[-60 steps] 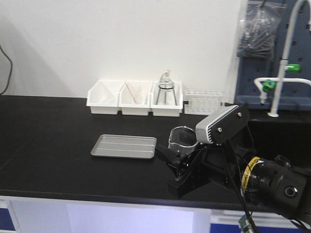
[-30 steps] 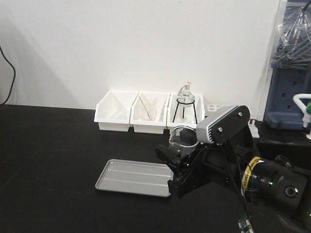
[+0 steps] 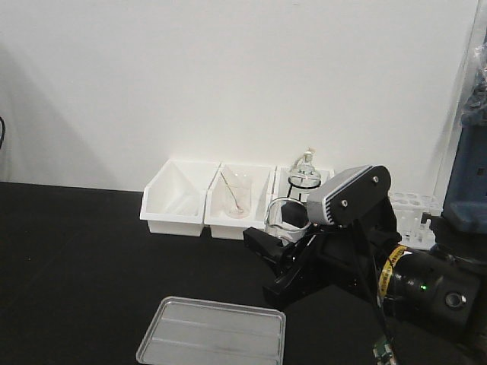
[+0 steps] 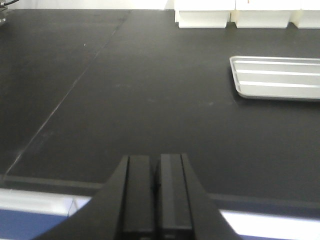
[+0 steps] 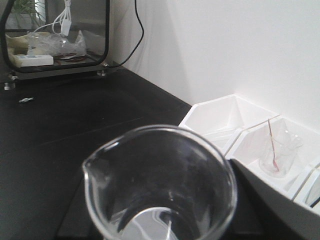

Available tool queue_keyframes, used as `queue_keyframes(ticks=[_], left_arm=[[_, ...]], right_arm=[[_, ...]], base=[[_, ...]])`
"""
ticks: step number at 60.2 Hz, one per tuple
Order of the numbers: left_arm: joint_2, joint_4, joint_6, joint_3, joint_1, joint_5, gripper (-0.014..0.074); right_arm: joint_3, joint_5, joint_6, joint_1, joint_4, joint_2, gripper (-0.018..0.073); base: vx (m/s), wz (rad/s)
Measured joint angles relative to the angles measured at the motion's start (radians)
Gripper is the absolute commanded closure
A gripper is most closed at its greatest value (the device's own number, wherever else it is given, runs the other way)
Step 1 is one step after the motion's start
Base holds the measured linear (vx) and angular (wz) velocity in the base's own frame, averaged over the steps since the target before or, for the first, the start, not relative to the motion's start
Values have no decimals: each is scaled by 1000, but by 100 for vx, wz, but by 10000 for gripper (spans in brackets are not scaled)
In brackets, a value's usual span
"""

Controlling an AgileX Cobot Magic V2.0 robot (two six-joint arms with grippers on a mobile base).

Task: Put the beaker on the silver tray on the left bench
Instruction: 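Move the held beaker with the right gripper toward the silver tray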

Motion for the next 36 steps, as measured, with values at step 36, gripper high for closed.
queue_keyframes(ticks=[36], left_arm=[[0, 0, 0, 0, 0, 0, 595]], right_arm=[[0, 0, 0, 0, 0, 0, 571]], base=[[15, -2]])
